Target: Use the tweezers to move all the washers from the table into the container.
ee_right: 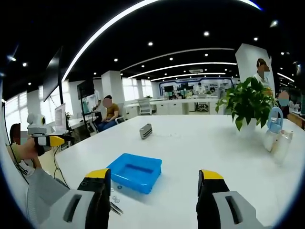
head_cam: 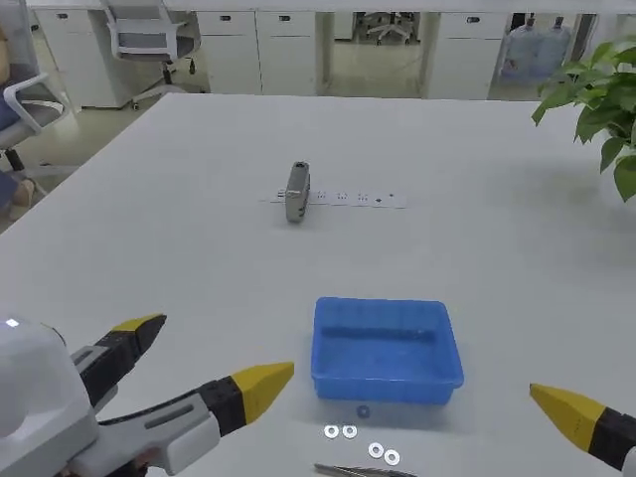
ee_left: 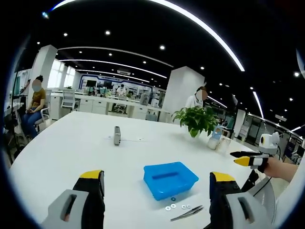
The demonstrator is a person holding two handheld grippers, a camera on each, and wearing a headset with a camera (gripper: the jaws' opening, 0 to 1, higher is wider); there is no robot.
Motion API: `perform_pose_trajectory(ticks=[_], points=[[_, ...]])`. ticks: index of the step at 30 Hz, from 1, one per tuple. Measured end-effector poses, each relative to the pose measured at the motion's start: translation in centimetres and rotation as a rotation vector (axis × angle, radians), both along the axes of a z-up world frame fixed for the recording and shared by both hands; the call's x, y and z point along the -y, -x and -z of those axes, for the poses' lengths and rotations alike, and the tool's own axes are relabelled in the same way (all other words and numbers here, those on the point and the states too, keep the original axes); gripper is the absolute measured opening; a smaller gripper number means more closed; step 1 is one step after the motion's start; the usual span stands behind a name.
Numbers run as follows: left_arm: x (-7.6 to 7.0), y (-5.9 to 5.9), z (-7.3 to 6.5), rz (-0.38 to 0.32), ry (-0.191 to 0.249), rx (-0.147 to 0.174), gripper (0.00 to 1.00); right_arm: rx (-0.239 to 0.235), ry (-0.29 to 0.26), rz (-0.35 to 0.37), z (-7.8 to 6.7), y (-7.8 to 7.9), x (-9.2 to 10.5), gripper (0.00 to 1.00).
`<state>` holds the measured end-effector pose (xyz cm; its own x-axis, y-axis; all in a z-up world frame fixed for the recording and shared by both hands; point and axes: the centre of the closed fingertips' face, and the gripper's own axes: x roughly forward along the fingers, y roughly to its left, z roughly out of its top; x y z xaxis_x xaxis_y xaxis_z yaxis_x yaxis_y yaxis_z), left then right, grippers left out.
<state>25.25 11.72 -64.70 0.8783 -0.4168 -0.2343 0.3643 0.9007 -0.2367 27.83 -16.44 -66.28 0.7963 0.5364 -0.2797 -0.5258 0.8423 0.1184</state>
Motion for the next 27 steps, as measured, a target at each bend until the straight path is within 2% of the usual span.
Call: perform_pose_trajectory(ticks=[9, 17, 21, 25, 27], points=[[-1.0, 0.4, 0.6, -0.011, -0.010, -0.018, 0.93, -0.014, -0.003, -0.012, 0.6, -0.5, -1.2, 0.72], [-1.9, 0.0, 0.6, -0.028, -0.005, -0.017, 0.92, -0.013, 0.002, -0.044, 0.5, -1.0, -2.5, 0.73], [-1.5, -0.3, 0.7, -0.014, 0.003, -0.012, 0.92, -0.013, 0.014, -0.052, 0.5, -1.1, -2.5, 0.73], [-0.9, -0.5, 1.1, 0.003, 0.002, -0.020, 0.92, -0.018, 0.024, -0.053, 0.5, -1.4, -2.2, 0.73], [-0.6, -0.6, 1.4, 0.011, 0.001, -0.027, 0.91, -0.032, 0.029, -0.069, 0.6, -1.4, -2.3, 0.69]])
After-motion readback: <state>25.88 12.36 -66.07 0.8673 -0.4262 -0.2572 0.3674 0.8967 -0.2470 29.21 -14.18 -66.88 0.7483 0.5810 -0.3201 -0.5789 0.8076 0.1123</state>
